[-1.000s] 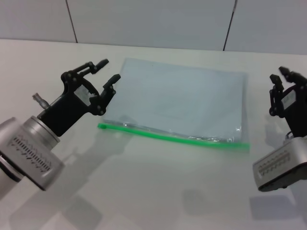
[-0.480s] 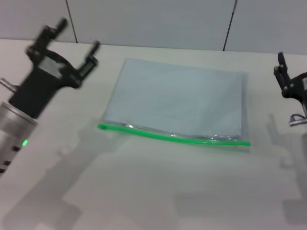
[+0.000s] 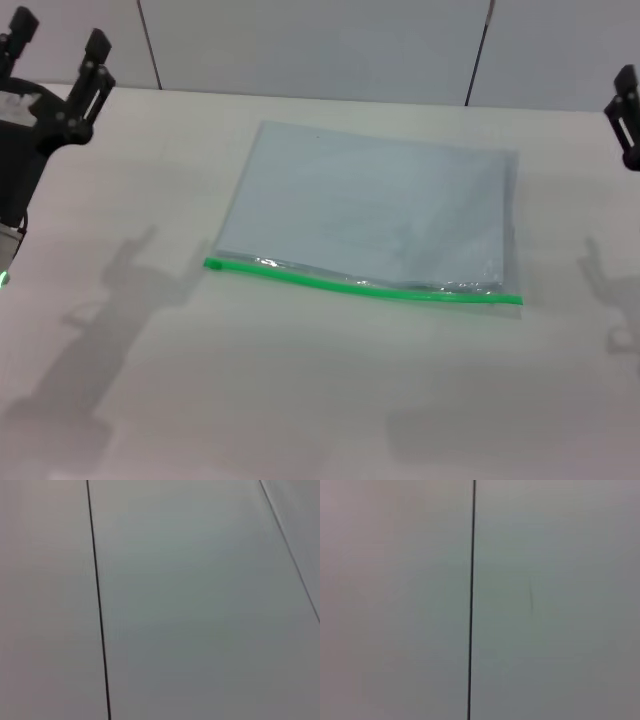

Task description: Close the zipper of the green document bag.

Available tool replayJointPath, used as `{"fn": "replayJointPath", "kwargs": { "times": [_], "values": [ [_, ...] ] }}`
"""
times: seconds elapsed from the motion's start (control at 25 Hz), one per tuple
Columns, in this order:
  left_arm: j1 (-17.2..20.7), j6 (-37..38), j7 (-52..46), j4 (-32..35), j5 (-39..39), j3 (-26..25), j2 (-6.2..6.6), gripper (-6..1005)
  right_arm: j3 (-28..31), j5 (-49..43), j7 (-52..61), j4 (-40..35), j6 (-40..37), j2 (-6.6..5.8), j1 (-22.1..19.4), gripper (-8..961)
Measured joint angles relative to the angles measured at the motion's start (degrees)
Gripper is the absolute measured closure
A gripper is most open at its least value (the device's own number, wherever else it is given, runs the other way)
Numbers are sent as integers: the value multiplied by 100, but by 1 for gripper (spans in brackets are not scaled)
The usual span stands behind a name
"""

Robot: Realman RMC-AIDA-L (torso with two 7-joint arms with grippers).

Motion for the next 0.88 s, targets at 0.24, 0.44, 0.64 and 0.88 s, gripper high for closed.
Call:
{"fn": "replayJointPath", "kwargs": {
  "times": [0.24,0.44,0.64,0.88],
  "values": [
    [8,4,-33,7,-5,-5,0,266,-17,-23,2,40,-20,3,-1,96],
    [3,4,-38,-4,12,16,0,266,-18,-89,-3,26,-2,10,16,100],
    [-7,4,-41,-24,24,33,0,266,-18,-95,-3,35,15,9,36,102],
    [-18,-9,-43,-29,27,42,0,266,-18,-99,-3,16,16,10,35,102]
  ]
}}
